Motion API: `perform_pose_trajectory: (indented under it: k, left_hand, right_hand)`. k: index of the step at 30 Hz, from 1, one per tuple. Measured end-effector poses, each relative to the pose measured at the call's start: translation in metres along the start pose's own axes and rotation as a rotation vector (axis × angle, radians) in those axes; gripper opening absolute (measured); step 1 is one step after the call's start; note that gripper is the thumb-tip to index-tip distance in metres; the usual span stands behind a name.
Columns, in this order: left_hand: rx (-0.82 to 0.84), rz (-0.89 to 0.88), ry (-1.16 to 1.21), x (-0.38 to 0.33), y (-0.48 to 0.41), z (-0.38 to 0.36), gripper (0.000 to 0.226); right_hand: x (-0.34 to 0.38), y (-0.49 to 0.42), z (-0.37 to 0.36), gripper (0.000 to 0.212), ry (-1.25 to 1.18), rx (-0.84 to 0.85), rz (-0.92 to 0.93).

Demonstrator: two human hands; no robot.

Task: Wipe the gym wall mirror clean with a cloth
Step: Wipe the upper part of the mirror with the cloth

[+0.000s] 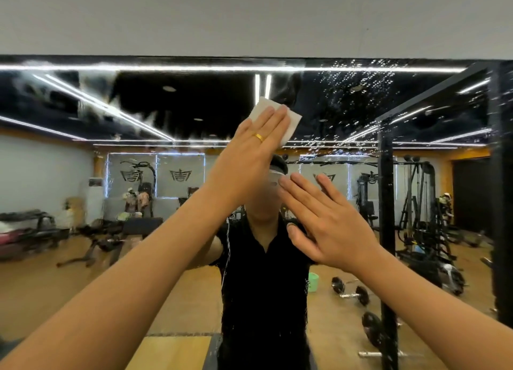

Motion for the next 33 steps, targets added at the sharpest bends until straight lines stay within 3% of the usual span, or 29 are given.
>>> perform_pose_trajectory:
  k: [14,20,25,33]
  left_hand:
    - [-0.201,0.477,-0.167,0.116,0.092,0.082,0.059]
    - [-0.172,0.611,-0.176,0.115,0.096,0.085,0.056]
    - [-0.202,0.592,-0.089,0.071,0.075,0.079,0.058]
    - [-0.075,0.191,0.027,-0.004,0.012,0.028,0.057]
  right_hand:
    - [0.001,-0.002,-0.006,0.064,0.023,-0.031,0.008]
    - [-0.001,-0.002,-0.005,0.063,0.035,-0.022,0.01]
    - [0.0,0.0,0.0,0.065,0.001,0.018,-0.002]
    - [-0.067,0.051,0.041,0.065,0.101,0.021,-0.045]
Point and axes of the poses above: each hand's wrist, its own y-axis away from the middle knuckle, its own z-axis out of the back of the hand, x = y × z, the point moved 4 cm from there along -y, towards the middle knuckle, and after that the axes turned 15 degrees about -z, right-handed, at the moved point
